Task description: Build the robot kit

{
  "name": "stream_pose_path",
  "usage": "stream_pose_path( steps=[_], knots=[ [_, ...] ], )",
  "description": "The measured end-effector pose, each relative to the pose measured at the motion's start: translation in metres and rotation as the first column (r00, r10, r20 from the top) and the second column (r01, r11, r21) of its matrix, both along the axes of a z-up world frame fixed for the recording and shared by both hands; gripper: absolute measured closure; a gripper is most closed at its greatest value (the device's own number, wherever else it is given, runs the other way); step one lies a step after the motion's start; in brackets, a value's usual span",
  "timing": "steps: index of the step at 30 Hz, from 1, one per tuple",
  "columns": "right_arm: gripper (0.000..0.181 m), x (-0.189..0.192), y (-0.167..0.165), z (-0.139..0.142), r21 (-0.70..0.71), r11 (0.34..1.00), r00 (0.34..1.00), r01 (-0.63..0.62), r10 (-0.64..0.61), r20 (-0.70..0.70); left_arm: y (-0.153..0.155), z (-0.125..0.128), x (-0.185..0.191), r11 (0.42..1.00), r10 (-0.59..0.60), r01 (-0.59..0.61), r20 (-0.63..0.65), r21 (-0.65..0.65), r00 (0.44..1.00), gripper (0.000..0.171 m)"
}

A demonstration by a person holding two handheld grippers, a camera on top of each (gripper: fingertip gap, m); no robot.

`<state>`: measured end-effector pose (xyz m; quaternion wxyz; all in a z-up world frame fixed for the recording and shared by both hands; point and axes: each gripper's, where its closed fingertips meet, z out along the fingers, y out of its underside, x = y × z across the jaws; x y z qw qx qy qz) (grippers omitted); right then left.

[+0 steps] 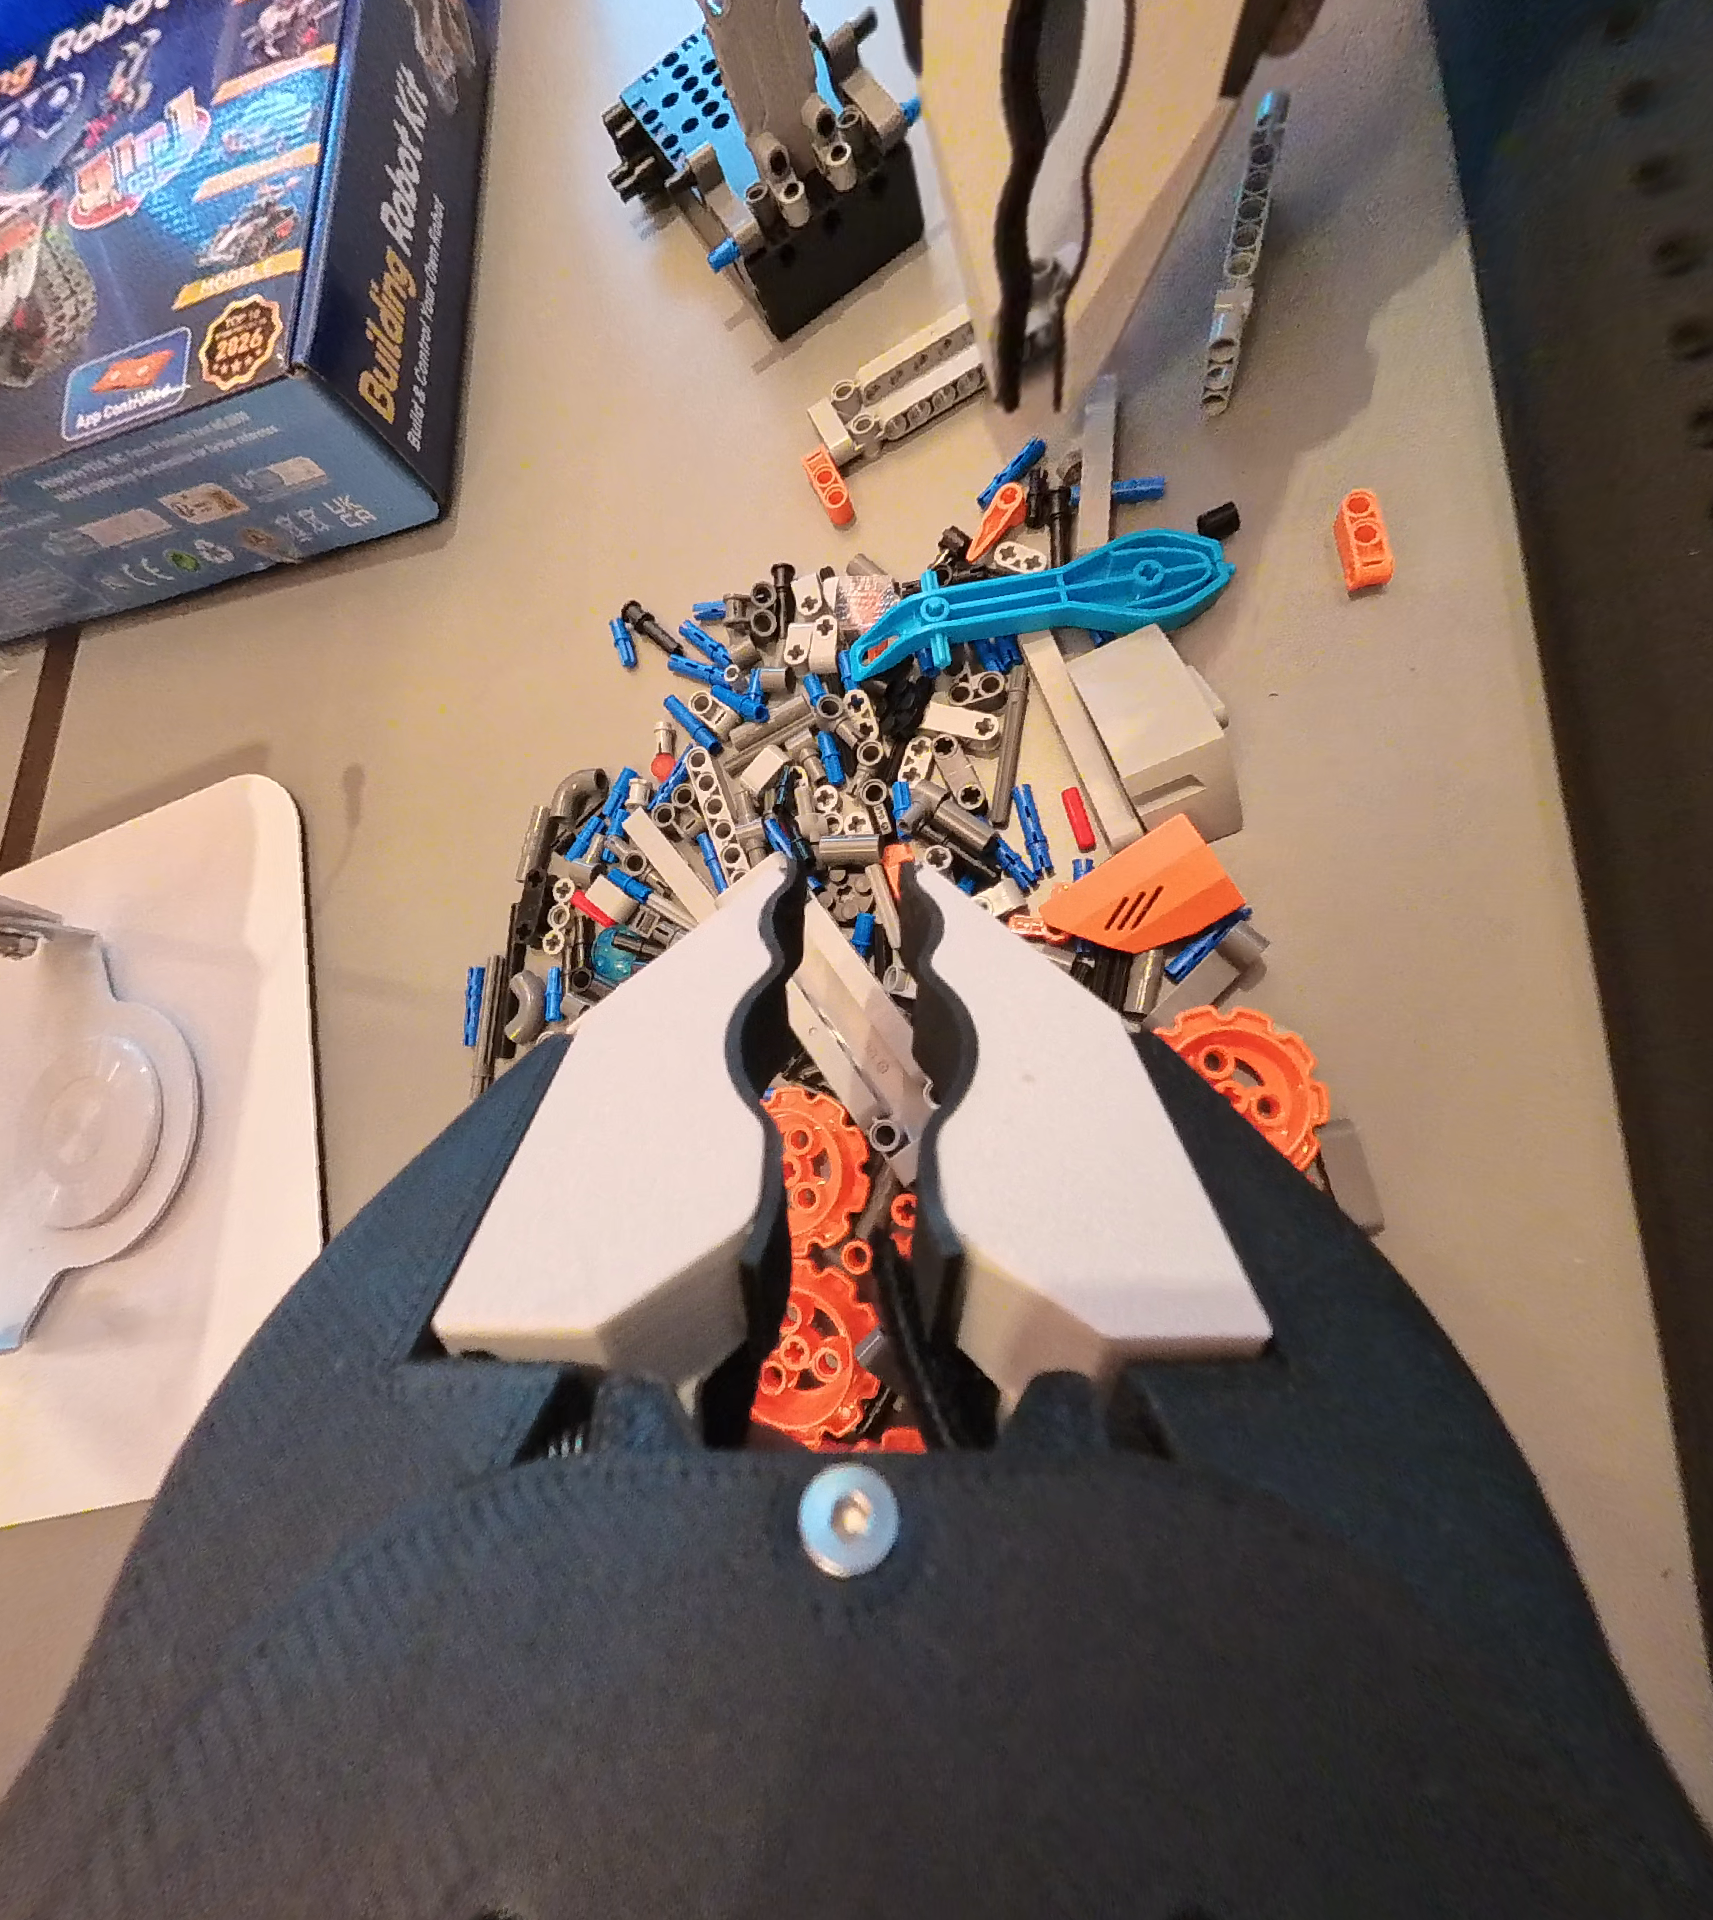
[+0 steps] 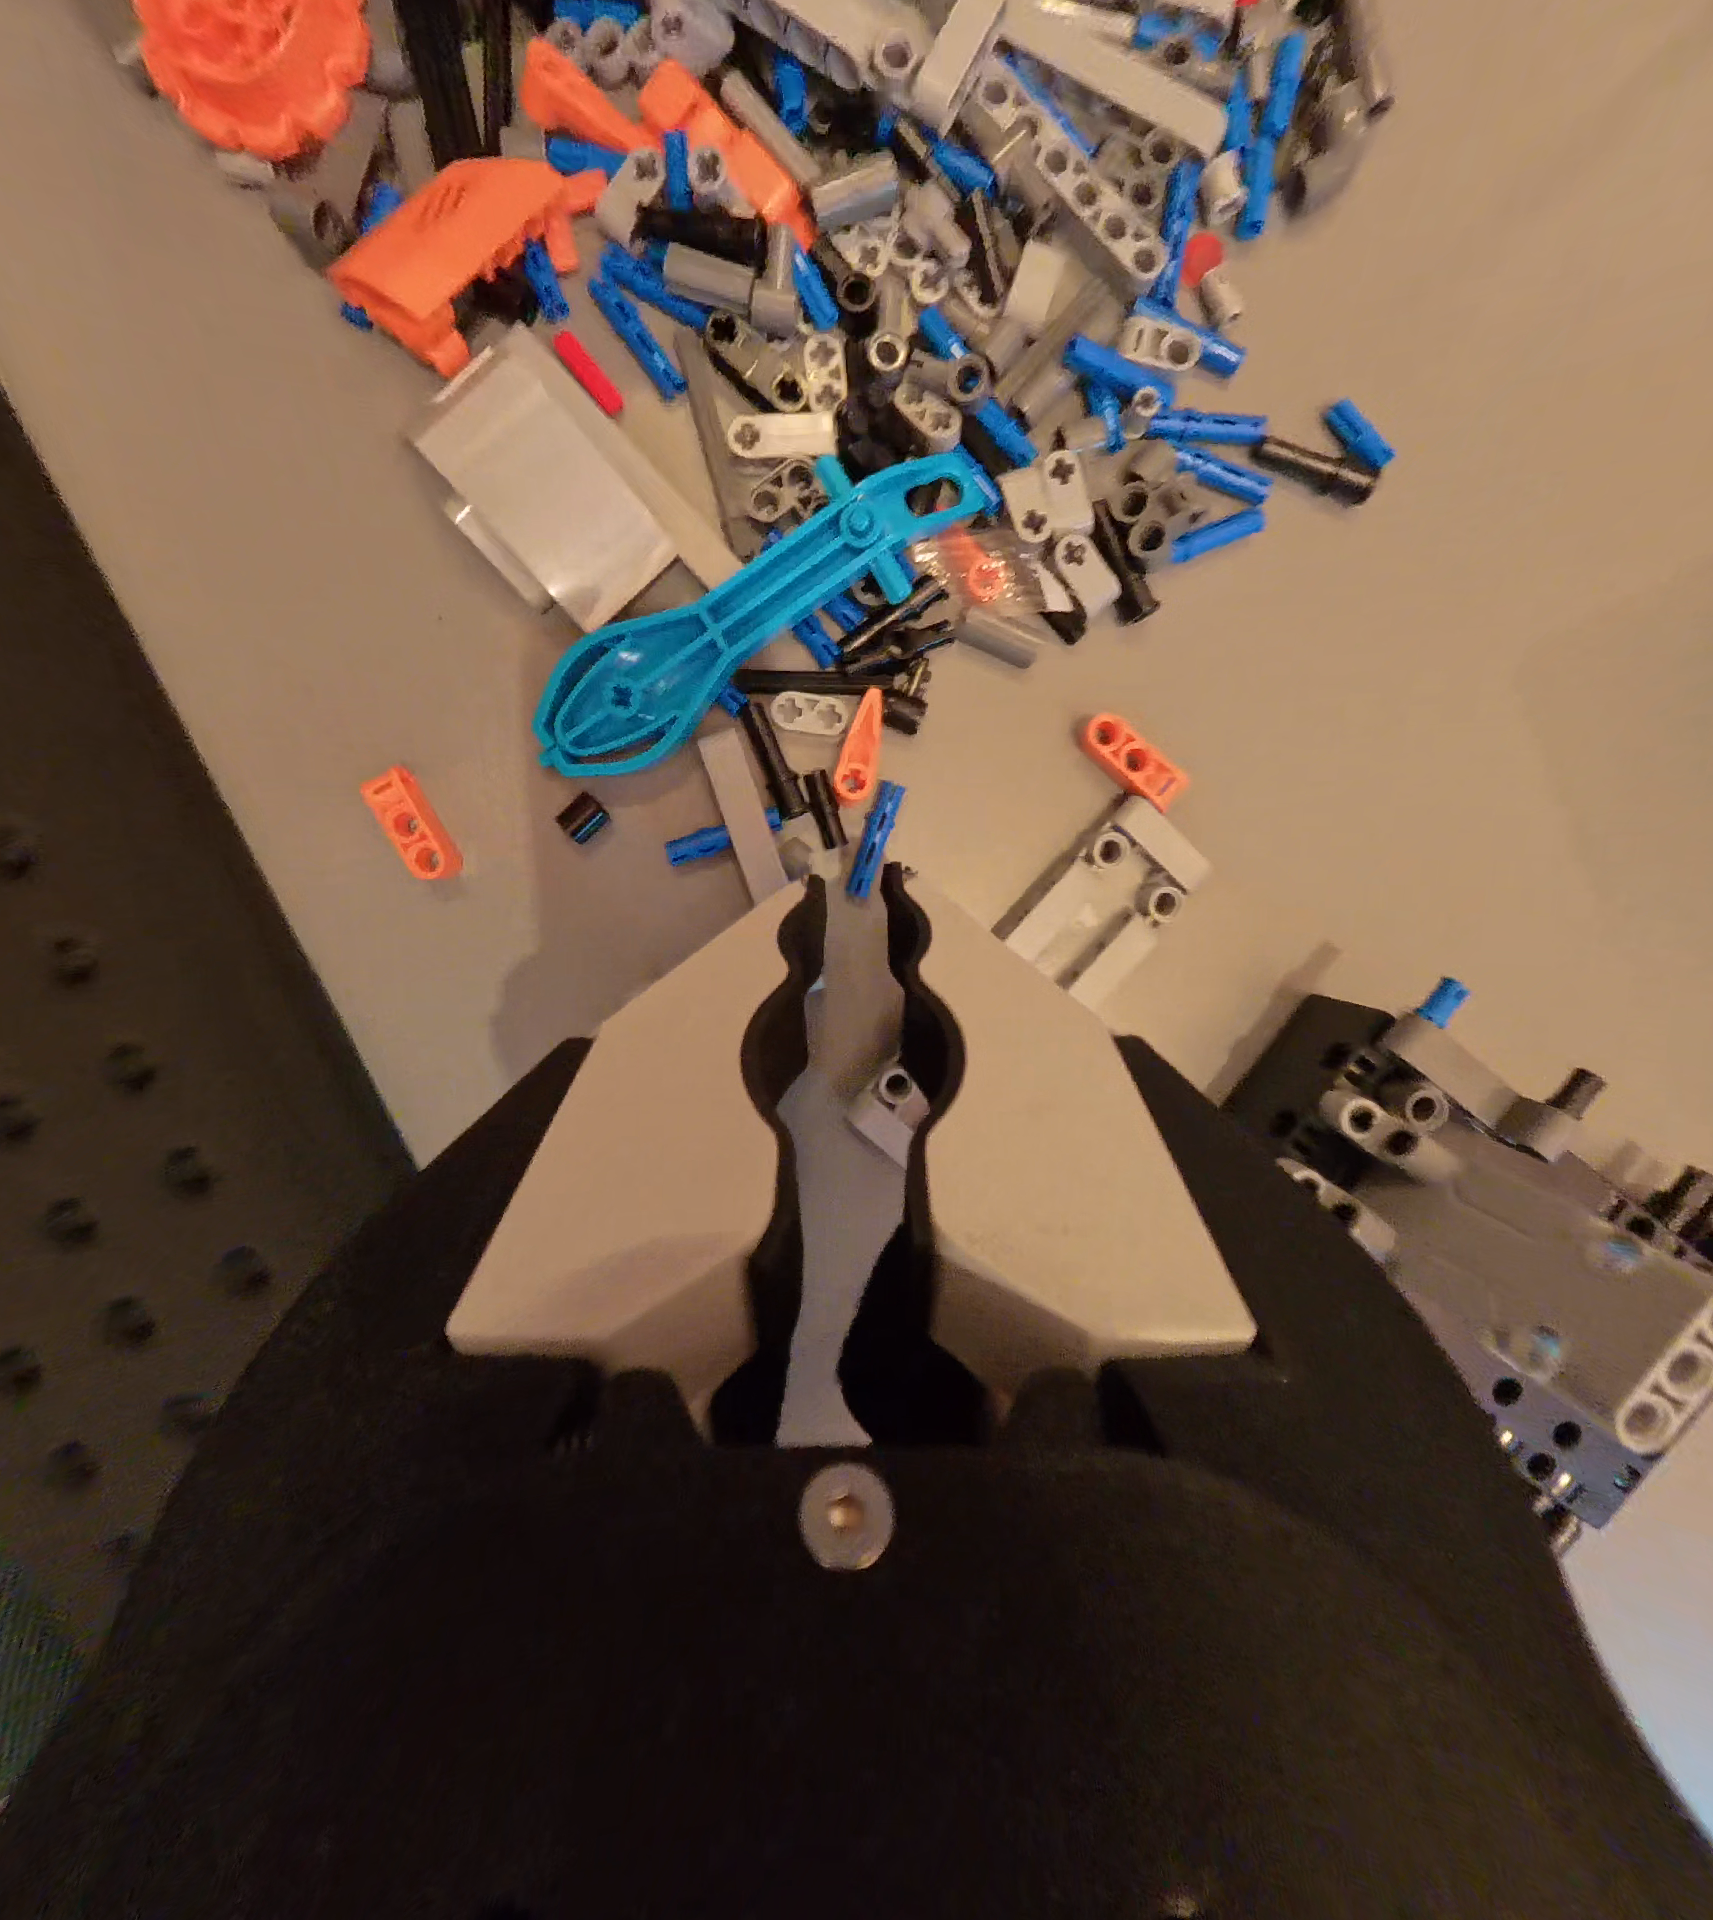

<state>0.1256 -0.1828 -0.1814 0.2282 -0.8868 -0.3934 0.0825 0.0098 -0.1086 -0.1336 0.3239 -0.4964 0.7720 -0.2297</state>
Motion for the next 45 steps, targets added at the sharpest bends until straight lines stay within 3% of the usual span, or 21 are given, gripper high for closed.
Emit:
stream_pose_path(
  steps=[9, 18, 24, 30, 38, 45],
  knots=[
    [0.173, -0.024, -0.023, -0.009, -0.082, 0.990, 0.993, -0.113, 0.110, -0.043, -0.003, 0.000, 0.001, 1.000, -0.009, 0.009, 0.002, -0.003, 1.000, 0.157],
    [0.173, -0.019, 0.007, -0.013, -0.003, 0.999, 0.998, -0.048, 0.048, 0.030, 0.002, -0.001, -0.001, 1.000, 0.009, -0.009, -0.005, 0.006, 1.000, 0.156],
    [0.173, -0.022, 0.021, 0.007, 0.051, 0.998, 0.999, -0.046, 0.047, -0.003, 0.009, 0.000, -0.005, 0.999, 0.030, -0.030, -0.008, 0.015, 1.000, 0.157],
    [0.173, -0.064, 0.031, 0.026, 0.086, 0.984, 0.983, -0.154, 0.161, -0.089, 0.016, -0.003, -0.010, 0.998, 0.054, -0.053, -0.029, 0.026, 0.998, 0.157],
    [0.173, -0.114, 0.040, 0.010, 0.015, 0.947, 0.939, -0.320, 0.319, -0.128, 0.031, -0.005, -0.024, 0.994, 0.100, -0.097, -0.066, 0.051, 0.993, 0.157],
    [0.176, -0.132, 0.051, 0.004, 0.012, 0.938, 0.926, -0.345, 0.343, -0.155, 0.038, 0.002, -0.033, 0.990, 0.128, -0.125, -0.059, 0.063, 0.990, 0.158]
  ],
)
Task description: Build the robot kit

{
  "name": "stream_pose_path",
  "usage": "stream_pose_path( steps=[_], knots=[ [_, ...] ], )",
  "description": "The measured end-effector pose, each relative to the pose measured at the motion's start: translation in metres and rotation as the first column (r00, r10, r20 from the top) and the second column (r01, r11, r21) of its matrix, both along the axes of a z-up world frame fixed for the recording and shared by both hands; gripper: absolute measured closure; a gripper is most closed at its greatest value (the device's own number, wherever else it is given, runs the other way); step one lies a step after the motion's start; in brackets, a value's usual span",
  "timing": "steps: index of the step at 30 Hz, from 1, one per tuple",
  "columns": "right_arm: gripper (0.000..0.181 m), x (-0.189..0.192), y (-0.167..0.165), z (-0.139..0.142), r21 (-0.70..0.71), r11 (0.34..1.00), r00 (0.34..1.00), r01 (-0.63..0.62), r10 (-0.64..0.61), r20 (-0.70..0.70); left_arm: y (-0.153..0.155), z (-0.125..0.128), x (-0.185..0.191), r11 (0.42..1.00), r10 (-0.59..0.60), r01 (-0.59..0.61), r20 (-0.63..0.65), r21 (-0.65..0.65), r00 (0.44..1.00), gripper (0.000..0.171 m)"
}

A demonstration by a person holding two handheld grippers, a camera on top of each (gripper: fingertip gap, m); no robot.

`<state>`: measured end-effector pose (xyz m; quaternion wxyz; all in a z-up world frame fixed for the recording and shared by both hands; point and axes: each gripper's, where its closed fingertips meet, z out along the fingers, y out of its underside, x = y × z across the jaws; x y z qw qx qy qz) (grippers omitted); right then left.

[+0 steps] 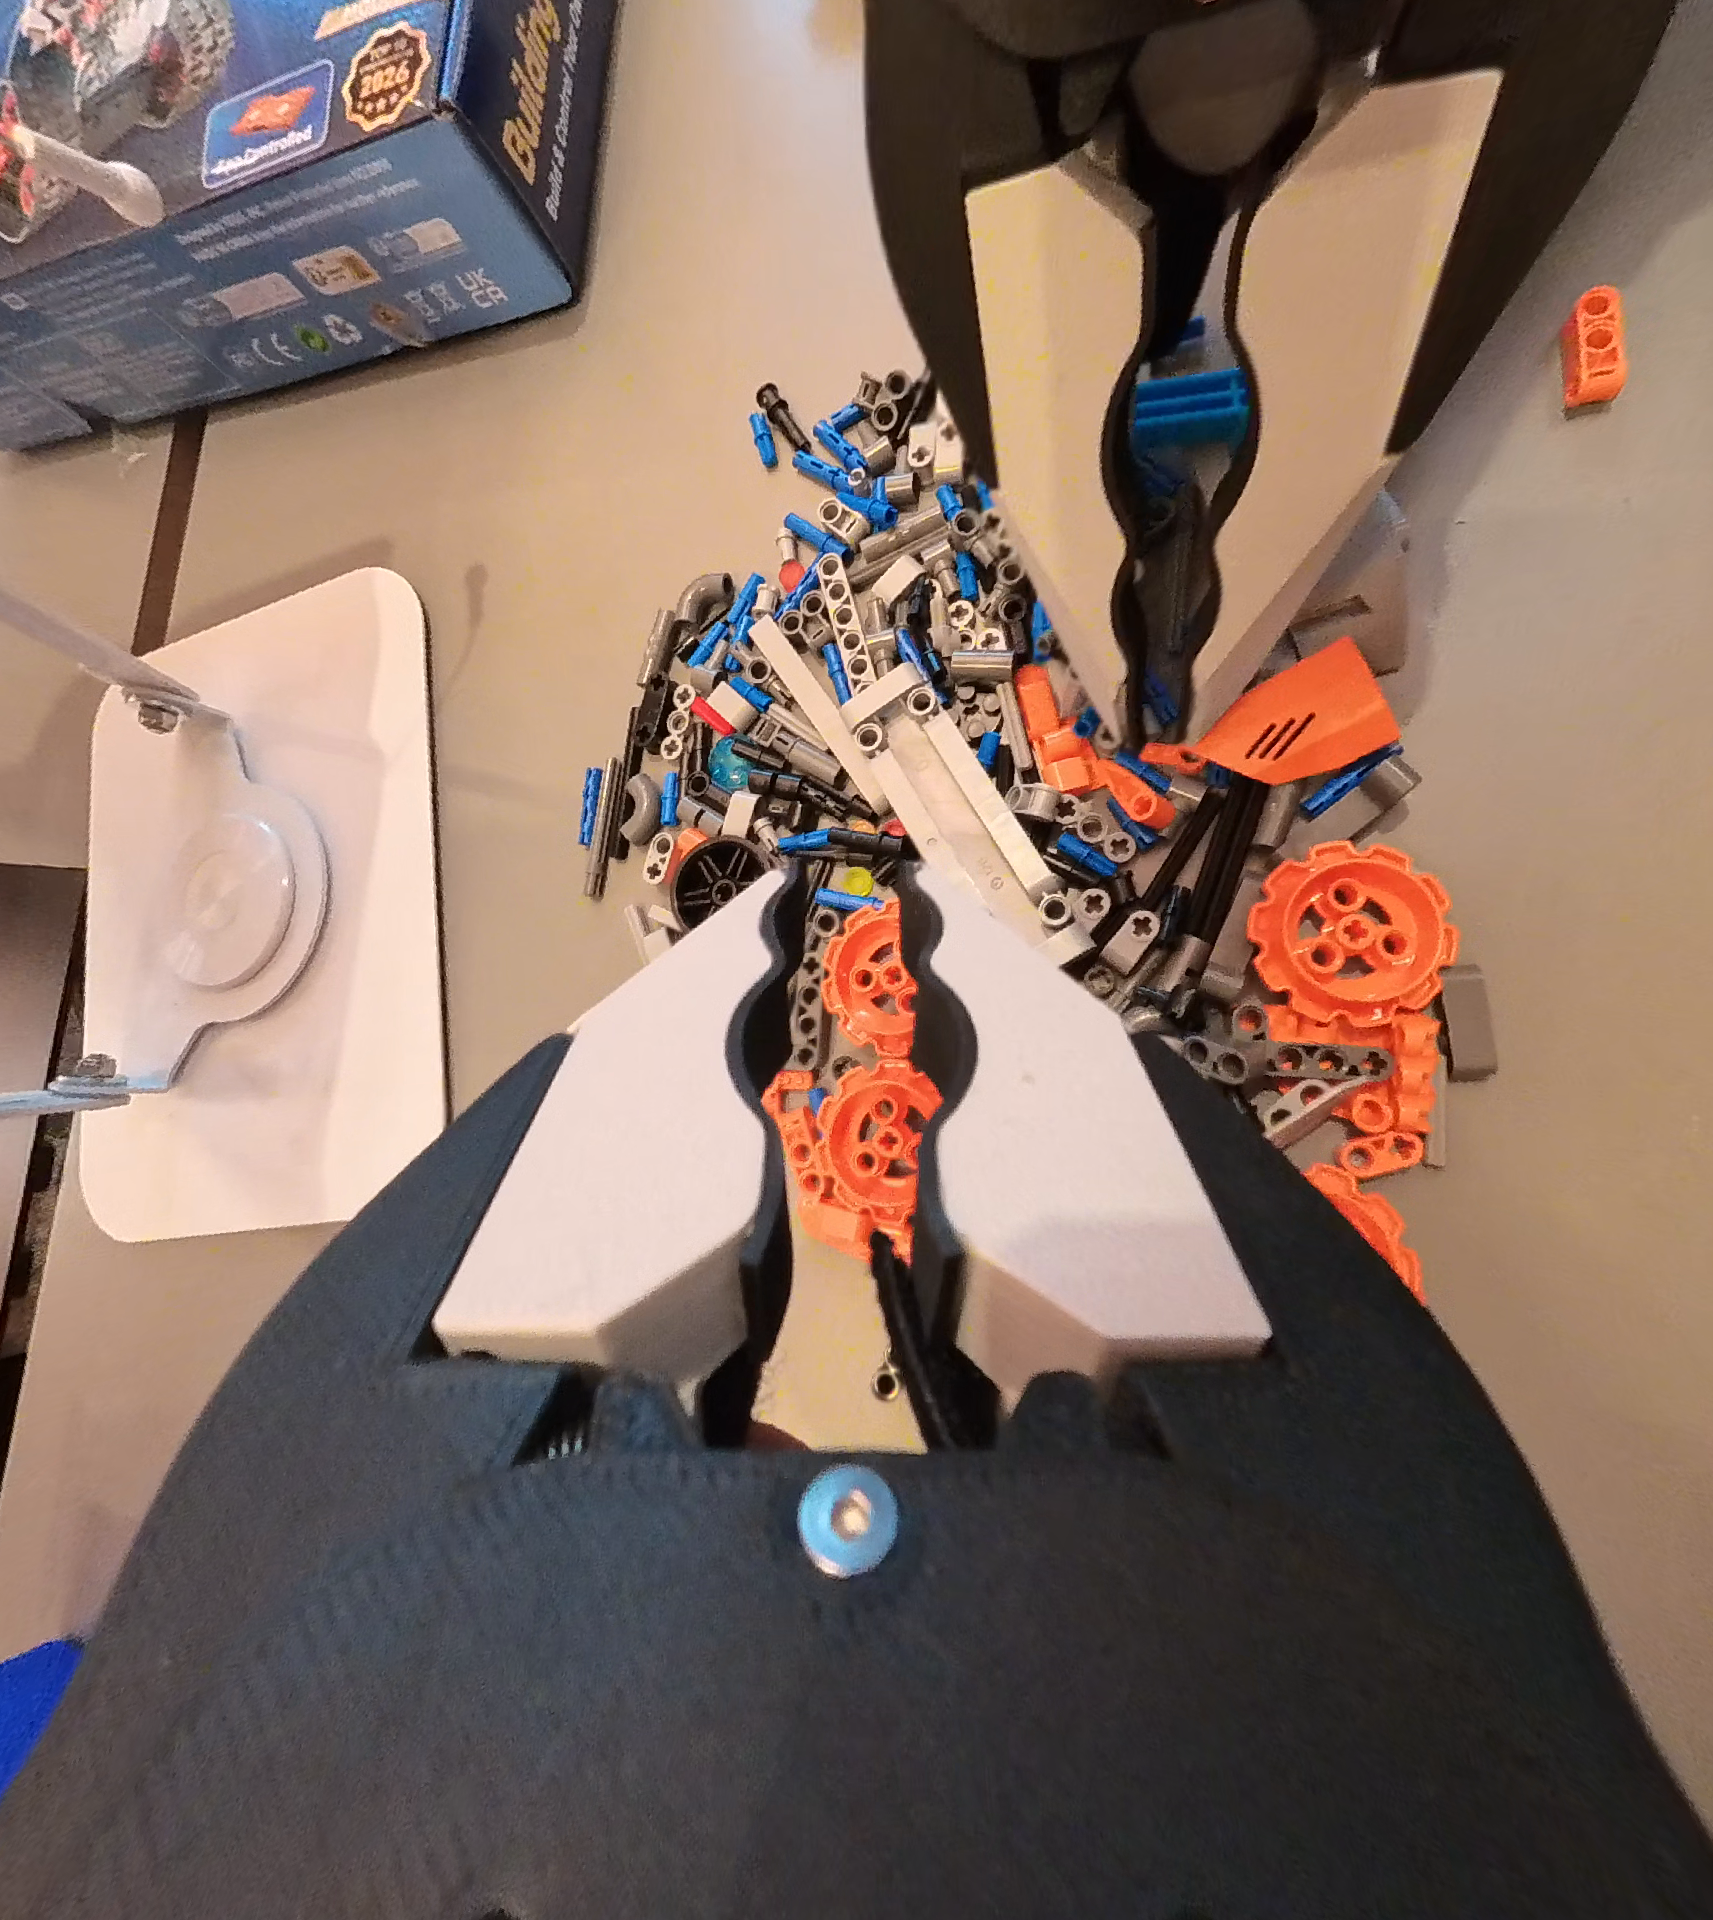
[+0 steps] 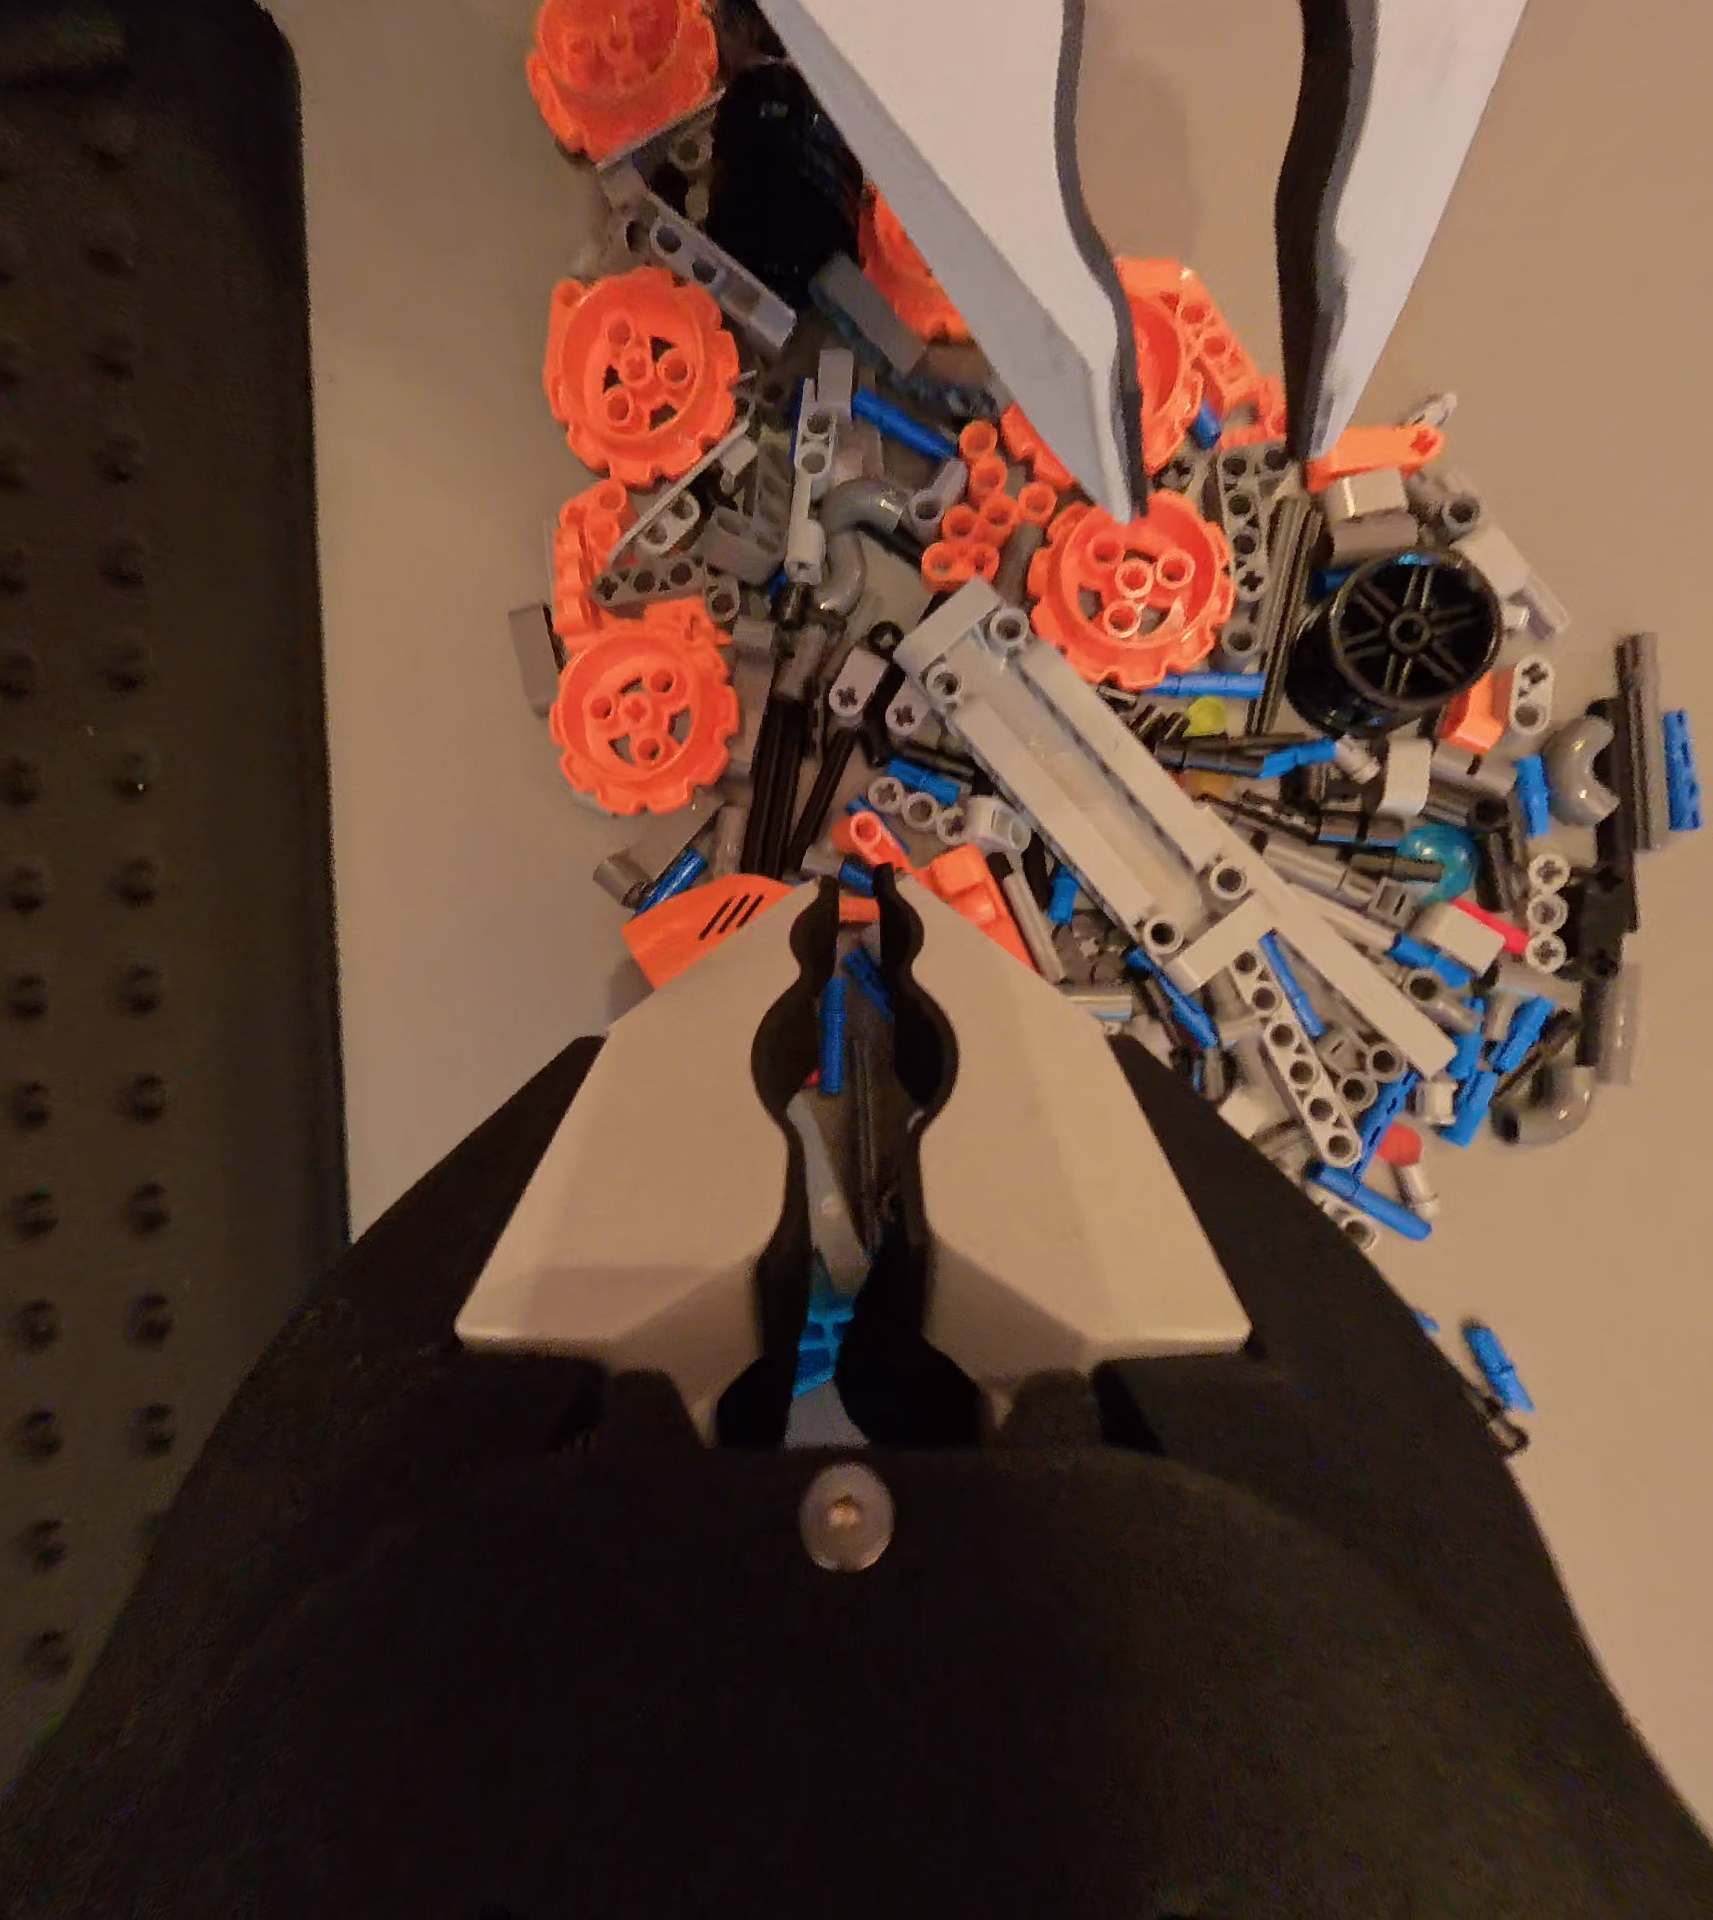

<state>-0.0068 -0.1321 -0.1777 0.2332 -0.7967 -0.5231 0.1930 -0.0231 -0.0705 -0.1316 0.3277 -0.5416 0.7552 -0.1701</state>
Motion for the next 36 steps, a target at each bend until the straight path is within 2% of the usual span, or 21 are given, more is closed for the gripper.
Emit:
stream_pose_path(
  steps=[4, 9, 13, 18, 25, 36],
  knots=[
    [0.176, -0.008, 0.014, 0.007, 0.043, 0.999, 1.000, 0.003, -0.003, -0.013, 0.000, 0.001, -0.001, 1.000, -0.001, 0.001, -0.001, 0.009, 1.000, 0.158],
    [0.176, -0.014, 0.026, 0.000, 0.043, 0.998, 0.999, -0.034, 0.033, 0.016, 0.001, 0.005, -0.002, 1.000, 0.003, -0.003, 0.008, 0.015, 1.000, 0.158],
    [0.174, -0.012, 0.027, -0.011, 0.042, 0.997, 0.995, -0.069, 0.066, 0.072, 0.001, 0.007, -0.002, 1.000, 0.004, -0.004, 0.012, 0.019, 1.000, 0.157],
    [0.171, -0.015, 0.023, -0.013, 0.027, 0.993, 0.991, -0.113, 0.111, 0.070, 0.001, 0.009, -0.003, 1.000, 0.004, -0.005, 0.019, 0.021, 1.000, 0.157],
    [0.176, -0.010, 0.019, -0.013, -0.011, 0.989, 0.986, -0.145, 0.145, 0.087, 0.001, 0.009, -0.003, 1.000, 0.005, -0.005, 0.018, 0.026, 1.000, 0.157],
    [0.174, -0.016, 0.019, -0.015, 0.003, 0.980, 0.974, -0.199, 0.198, 0.111, 0.001, 0.011, -0.004, 1.000, 0.002, -0.003, 0.021, 0.029, 1.000, 0.157]
  ],
)
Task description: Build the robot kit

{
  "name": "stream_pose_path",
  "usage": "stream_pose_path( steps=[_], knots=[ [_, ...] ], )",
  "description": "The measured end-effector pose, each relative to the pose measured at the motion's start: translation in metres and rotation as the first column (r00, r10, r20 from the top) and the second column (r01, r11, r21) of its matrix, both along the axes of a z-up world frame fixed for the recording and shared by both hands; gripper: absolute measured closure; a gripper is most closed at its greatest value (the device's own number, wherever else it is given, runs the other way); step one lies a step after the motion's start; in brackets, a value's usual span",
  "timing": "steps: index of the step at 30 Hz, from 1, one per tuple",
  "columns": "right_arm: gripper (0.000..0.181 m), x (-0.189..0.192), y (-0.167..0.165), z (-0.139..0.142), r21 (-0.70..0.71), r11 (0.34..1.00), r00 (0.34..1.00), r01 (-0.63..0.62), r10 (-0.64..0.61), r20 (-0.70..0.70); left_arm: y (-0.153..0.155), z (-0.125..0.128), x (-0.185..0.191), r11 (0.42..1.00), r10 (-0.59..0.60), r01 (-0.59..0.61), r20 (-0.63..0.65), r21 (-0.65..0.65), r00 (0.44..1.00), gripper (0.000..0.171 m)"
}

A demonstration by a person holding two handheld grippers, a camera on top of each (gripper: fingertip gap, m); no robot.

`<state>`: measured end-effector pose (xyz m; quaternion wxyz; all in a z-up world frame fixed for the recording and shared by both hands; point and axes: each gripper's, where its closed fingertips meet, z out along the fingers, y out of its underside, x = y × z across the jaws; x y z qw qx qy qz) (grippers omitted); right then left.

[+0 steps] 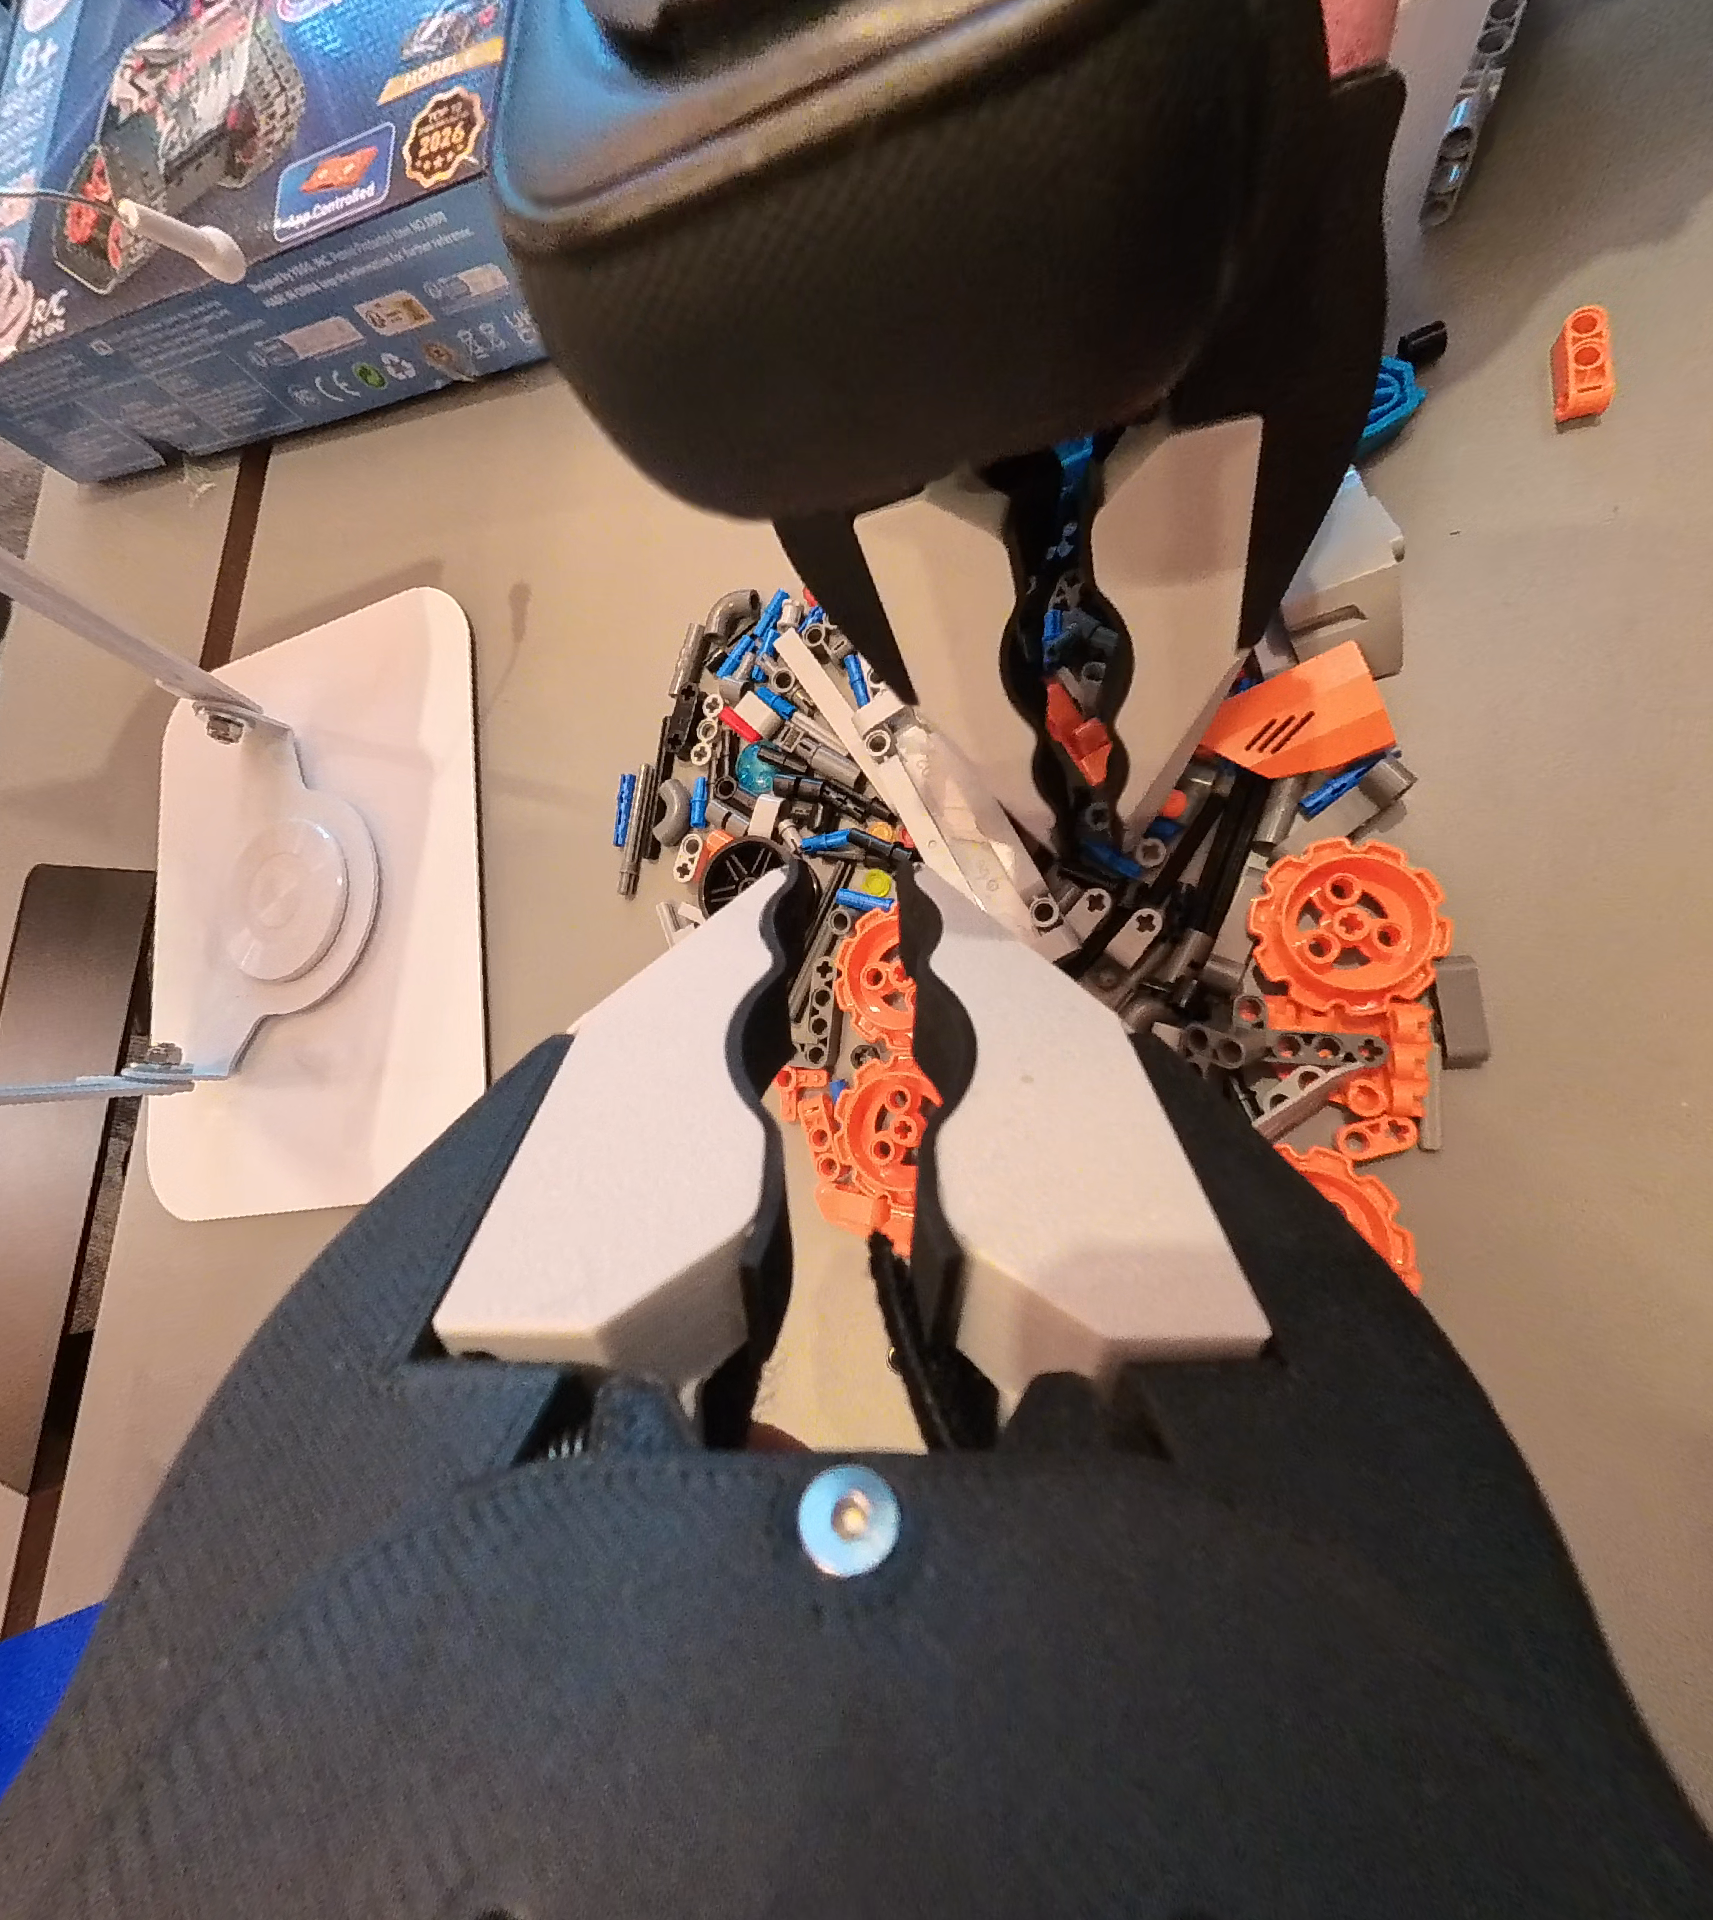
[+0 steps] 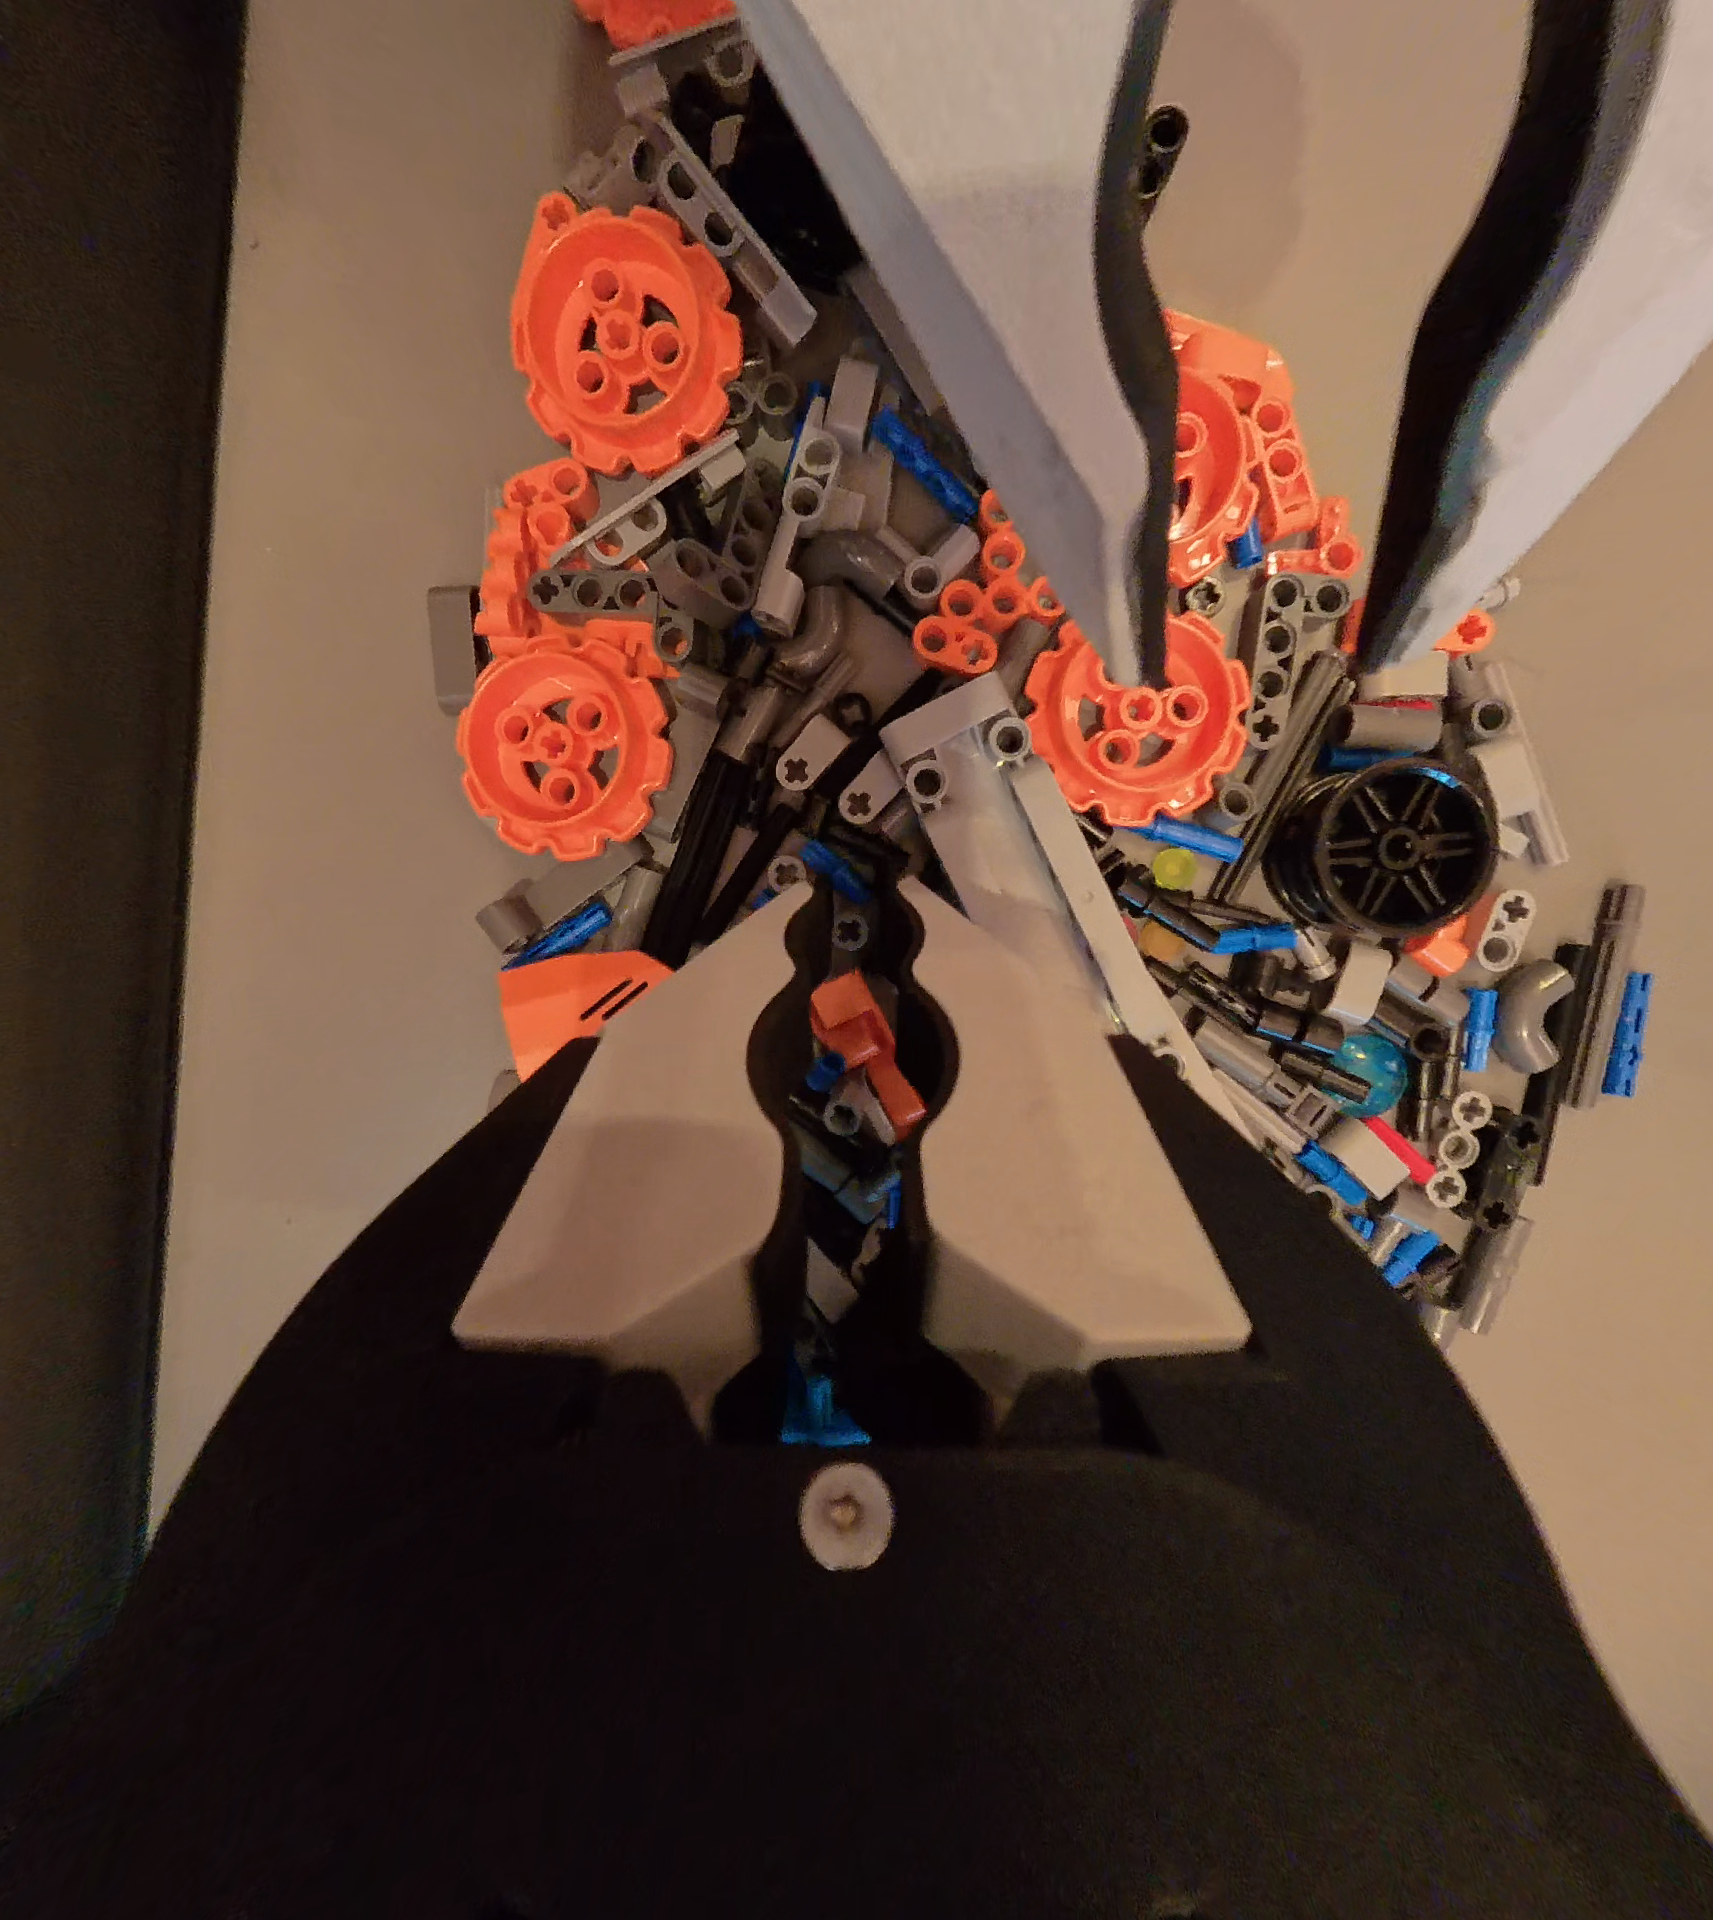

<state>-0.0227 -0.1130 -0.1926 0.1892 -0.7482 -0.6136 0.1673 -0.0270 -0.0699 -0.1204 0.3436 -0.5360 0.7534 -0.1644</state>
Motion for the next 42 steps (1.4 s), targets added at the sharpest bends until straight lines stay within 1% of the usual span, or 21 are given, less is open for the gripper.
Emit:
stream_pose_path(
  steps=[8, 11, 14, 18, 19, 24, 26, 29, 33, 36, 42],
  knots=[
    [0.178, -0.004, -0.002, -0.001, -0.037, 0.999, 1.000, -0.009, 0.008, -0.016, 0.000, -0.001, 0.000, 1.000, 0.000, 0.000, -0.005, 0.000, 1.000, 0.157],
    [0.181, -0.004, 0.001, 0.000, -0.059, 0.998, 0.999, 0.028, -0.031, -0.041, 0.000, -0.002, -0.001, 1.000, 0.001, -0.001, -0.004, -0.005, 1.000, 0.157],
    [0.181, -0.002, 0.001, 0.003, -0.068, 0.997, 0.996, 0.039, -0.044, -0.074, -0.001, -0.002, 0.000, 1.000, -0.007, 0.007, -0.002, -0.015, 1.000, 0.157],
    [0.181, 0.001, 0.000, 0.002, -0.054, 0.997, 0.996, 0.046, -0.050, -0.076, -0.003, -0.007, 0.001, 1.000, -0.013, 0.012, -0.018, -0.019, 1.000, 0.157],
    [0.179, 0.002, 0.000, 0.001, -0.052, 0.997, 0.996, 0.050, -0.053, -0.067, -0.003, -0.007, 0.000, 1.000, -0.012, 0.012, -0.020, -0.018, 1.000, 0.157],
    [0.174, 0.006, -0.011, 0.012, -0.031, 0.999, 0.997, 0.038, -0.040, -0.072, -0.001, -0.006, 0.000, 1.000, -0.007, 0.007, -0.013, -0.022, 1.000, 0.157],
    [0.175, 0.004, -0.021, 0.017, -0.053, 0.998, 0.996, 0.016, -0.021, -0.086, -0.002, -0.006, 0.000, 1.000, -0.010, 0.010, -0.015, -0.022, 1.000, 0.157],
    [0.173, -0.001, -0.030, 0.011, -0.074, 0.997, 0.998, 0.001, -0.005, -0.058, -0.003, -0.007, 0.001, 1.000, -0.013, 0.013, -0.018, -0.023, 1.000, 0.157],
    [0.173, -0.004, -0.030, 0.001, -0.077, 0.997, 1.000, 0.024, -0.026, -0.017, -0.003, -0.007, 0.000, 1.000, -0.011, 0.011, -0.017, -0.022, 1.000, 0.157],
    [0.179, -0.007, -0.031, 0.002, -0.074, 0.997, 0.999, 0.031, -0.033, -0.037, -0.003, -0.005, 0.000, 1.000, -0.013, 0.013, -0.014, -0.020, 1.000, 0.157],
    [0.179, -0.006, -0.027, 0.007, -0.062, 0.996, 0.995, 0.062, -0.066, -0.071, -0.004, -0.005, 0.000, 1.000, -0.016, 0.016, -0.012, -0.022, 1.000, 0.157]
  ],
)
